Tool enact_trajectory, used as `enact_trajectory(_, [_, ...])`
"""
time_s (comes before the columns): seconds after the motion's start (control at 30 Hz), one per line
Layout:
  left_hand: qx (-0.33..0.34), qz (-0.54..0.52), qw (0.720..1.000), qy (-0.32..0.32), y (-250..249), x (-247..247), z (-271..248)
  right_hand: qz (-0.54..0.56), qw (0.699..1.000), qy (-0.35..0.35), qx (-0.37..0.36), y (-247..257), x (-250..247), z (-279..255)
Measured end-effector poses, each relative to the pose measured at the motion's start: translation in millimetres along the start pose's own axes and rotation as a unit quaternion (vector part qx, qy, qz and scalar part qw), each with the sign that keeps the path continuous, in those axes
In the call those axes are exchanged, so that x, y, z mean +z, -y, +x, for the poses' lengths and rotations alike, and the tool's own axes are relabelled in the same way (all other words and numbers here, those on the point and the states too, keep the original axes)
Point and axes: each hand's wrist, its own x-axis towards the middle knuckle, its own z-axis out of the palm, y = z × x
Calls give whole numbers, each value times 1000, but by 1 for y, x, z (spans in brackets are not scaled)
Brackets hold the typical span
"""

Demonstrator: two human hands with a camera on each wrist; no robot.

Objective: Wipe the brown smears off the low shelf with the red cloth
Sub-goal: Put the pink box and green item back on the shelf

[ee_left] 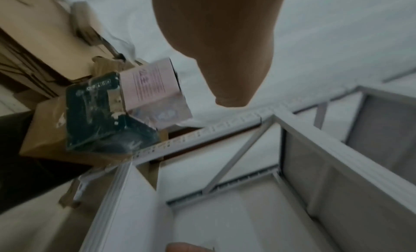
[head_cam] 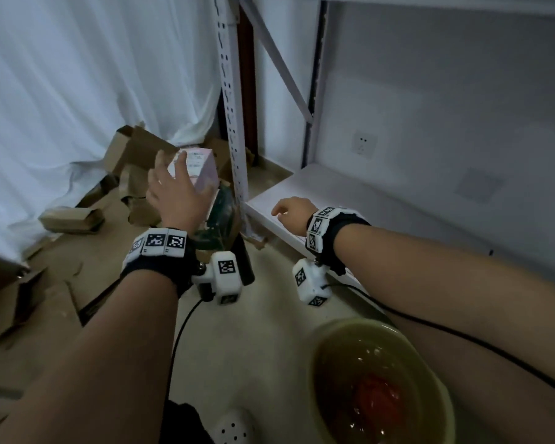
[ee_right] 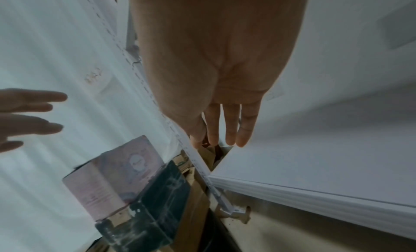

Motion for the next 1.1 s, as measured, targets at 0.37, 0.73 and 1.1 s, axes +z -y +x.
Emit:
enact_trajectory(0.37, [-113,-50,986,114,29,32,34,-4,1000,-21,15,10,1,24])
enact_trajectory(0.73, [-64,-141,987,31,16,21,29,24,998,-24,43,-9,-1,12])
enact_trajectory(1.1, [84,-208,963,148,-64,3,-34,290,942,-91,138,-36,-26,-41])
